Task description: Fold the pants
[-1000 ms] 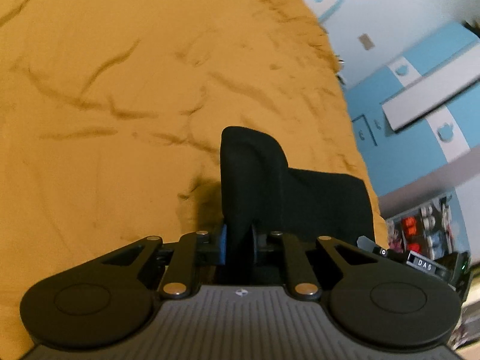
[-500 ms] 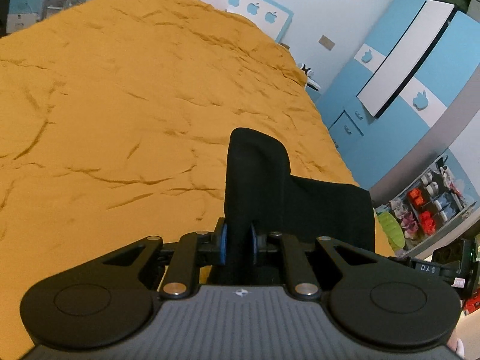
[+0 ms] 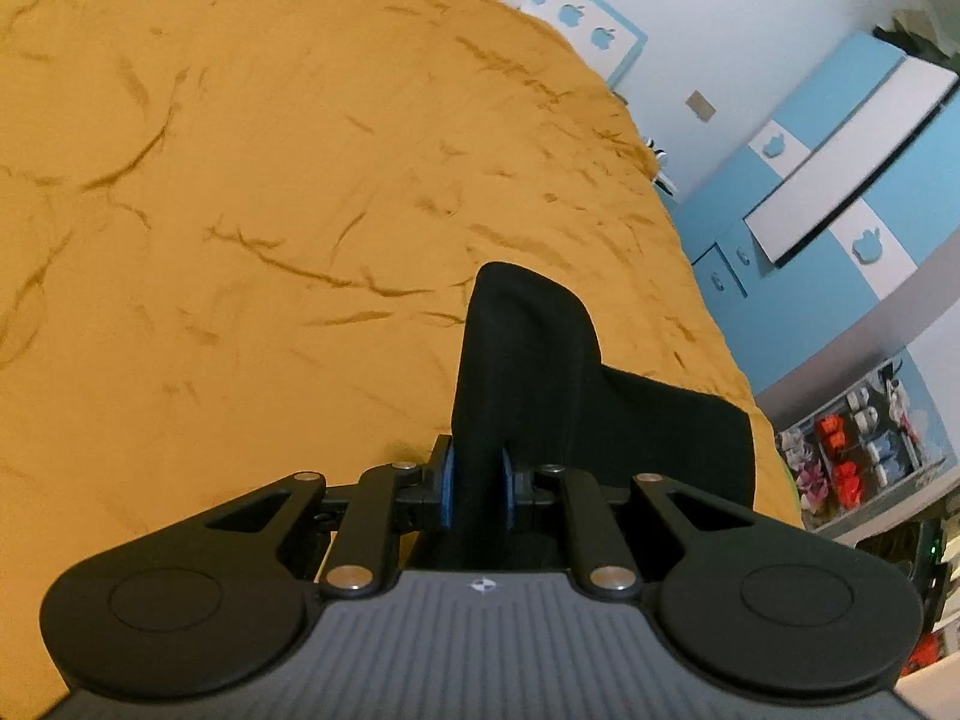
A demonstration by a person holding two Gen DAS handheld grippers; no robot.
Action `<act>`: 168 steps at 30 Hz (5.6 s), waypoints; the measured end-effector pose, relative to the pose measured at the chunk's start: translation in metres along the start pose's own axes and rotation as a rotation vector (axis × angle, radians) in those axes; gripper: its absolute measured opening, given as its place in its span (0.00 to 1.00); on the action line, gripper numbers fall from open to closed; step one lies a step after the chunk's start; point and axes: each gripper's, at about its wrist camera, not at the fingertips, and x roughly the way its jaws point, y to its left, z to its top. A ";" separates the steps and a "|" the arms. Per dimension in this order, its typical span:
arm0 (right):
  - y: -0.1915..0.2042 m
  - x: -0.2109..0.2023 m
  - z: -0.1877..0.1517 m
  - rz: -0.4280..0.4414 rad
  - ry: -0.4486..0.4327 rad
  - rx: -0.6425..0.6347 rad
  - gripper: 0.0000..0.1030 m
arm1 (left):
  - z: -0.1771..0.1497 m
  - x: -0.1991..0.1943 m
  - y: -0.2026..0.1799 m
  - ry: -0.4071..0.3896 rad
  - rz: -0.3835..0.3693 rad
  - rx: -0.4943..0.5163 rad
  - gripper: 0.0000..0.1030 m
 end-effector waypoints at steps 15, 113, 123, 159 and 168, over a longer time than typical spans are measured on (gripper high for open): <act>-0.066 0.058 0.008 -0.109 0.042 0.101 0.14 | -0.011 0.069 0.065 0.084 0.020 -0.105 0.16; 0.139 -0.064 -0.209 -0.599 -0.134 -0.642 0.79 | -0.189 -0.108 -0.106 -0.139 0.477 0.383 0.88; 0.140 -0.064 -0.209 -0.594 -0.127 -0.639 0.79 | -0.191 -0.108 -0.107 -0.144 0.473 0.389 0.88; 0.141 -0.066 -0.212 -0.585 -0.140 -0.630 0.79 | -0.191 -0.110 -0.107 -0.141 0.471 0.386 0.88; 0.140 -0.065 -0.212 -0.577 -0.132 -0.620 0.79 | -0.191 -0.110 -0.108 -0.141 0.472 0.385 0.88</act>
